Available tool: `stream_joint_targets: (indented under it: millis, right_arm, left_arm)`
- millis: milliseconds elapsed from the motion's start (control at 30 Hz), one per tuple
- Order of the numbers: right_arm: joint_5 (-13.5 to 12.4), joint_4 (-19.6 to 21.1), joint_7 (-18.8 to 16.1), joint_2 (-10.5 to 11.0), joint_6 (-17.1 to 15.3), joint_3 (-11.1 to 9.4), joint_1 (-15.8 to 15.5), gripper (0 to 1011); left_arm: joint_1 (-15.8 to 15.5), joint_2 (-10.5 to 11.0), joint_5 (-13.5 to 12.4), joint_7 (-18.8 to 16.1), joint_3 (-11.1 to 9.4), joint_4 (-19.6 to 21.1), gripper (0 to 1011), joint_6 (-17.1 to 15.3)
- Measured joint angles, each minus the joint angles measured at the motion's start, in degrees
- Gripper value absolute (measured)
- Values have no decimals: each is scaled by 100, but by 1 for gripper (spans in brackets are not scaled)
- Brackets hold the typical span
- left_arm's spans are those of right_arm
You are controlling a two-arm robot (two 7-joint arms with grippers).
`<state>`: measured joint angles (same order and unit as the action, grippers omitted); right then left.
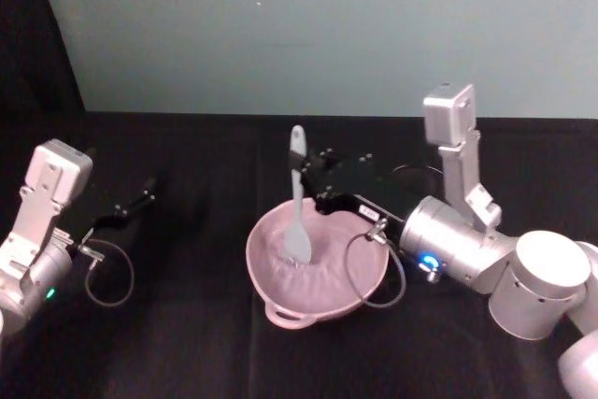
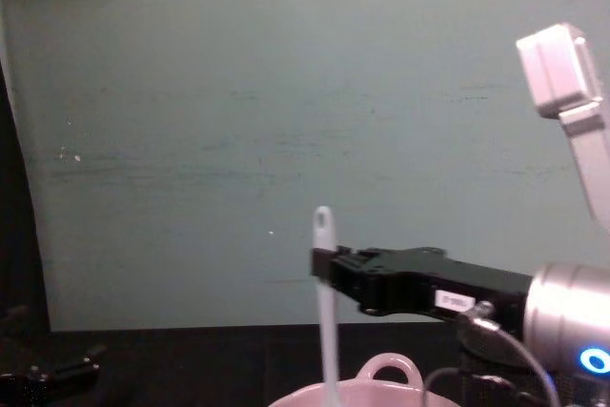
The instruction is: Use the one hand to pick up the spoon and stir the clear water in the bowl.
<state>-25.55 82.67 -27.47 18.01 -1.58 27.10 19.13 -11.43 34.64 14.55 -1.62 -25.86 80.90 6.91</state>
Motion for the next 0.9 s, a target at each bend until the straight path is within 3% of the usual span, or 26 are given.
stream_joint_targets:
  millis: [200,533,733,900]
  right_arm:
    - [-48,103,241,183,-9,-234,-157,122]
    - [249,589,463,496,-92,-360,-422,122]
    - [604,925,496,607,-226,-215,-487,122]
    - [890,1107,384,576,-330,56,-456,122]
  left_arm:
    - [0,0,0,0,0,0,1005,0]
    - [0,0,0,0,0,0,1005,0]
    - [0,0,0,0,0,0,1005,0]
    - [0,0,0,0,0,0,1005,0]
